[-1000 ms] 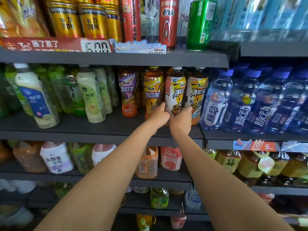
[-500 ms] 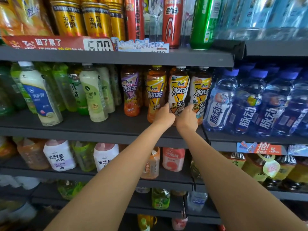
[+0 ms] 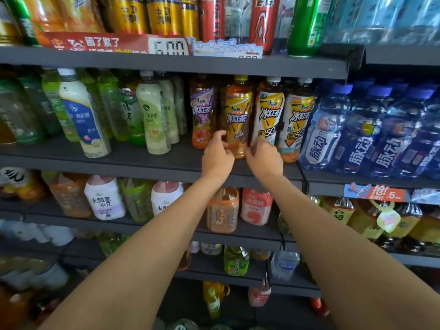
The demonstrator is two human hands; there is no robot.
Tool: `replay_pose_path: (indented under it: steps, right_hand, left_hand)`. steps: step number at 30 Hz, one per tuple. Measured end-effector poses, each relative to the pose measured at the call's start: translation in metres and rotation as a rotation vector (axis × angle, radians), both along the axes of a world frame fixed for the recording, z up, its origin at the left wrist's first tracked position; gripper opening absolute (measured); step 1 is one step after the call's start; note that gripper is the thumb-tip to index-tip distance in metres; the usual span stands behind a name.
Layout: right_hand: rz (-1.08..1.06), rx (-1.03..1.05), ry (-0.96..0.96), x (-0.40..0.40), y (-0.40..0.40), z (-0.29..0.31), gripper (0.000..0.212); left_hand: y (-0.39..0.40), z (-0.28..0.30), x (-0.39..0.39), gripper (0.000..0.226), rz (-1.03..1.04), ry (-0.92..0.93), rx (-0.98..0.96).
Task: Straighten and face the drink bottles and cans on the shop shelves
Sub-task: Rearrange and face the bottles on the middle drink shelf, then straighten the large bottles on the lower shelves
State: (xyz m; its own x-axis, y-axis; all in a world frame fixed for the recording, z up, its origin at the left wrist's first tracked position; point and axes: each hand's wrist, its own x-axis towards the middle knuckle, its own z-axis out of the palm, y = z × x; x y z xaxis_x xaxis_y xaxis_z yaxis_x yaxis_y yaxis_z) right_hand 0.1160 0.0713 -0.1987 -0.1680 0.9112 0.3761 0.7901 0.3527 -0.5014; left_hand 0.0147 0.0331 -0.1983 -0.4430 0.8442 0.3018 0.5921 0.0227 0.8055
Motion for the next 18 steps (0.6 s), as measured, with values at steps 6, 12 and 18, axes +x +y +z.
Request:
replay_pose_path:
  steps: [6,12,18]
  right_hand:
    - [0.012,-0.099,-0.128,-0.034,-0.038,0.005,0.048]
    - [-0.007,-0.121,-0.202,-0.072,-0.096,0.004,0.069]
    - [-0.119,-0.205,-0.258,-0.099,-0.146,-0.011,0.083]
  left_hand:
    - [-0.048,0.0,-0.048,0.071,-0.036,0.035,-0.129]
    - [-0.102,-0.01,-0.098,0.086,-0.086,-0.005,-0.315]
    - [-0.147,-0.027,-0.138,0.087,-0.067,0.055,-0.401]
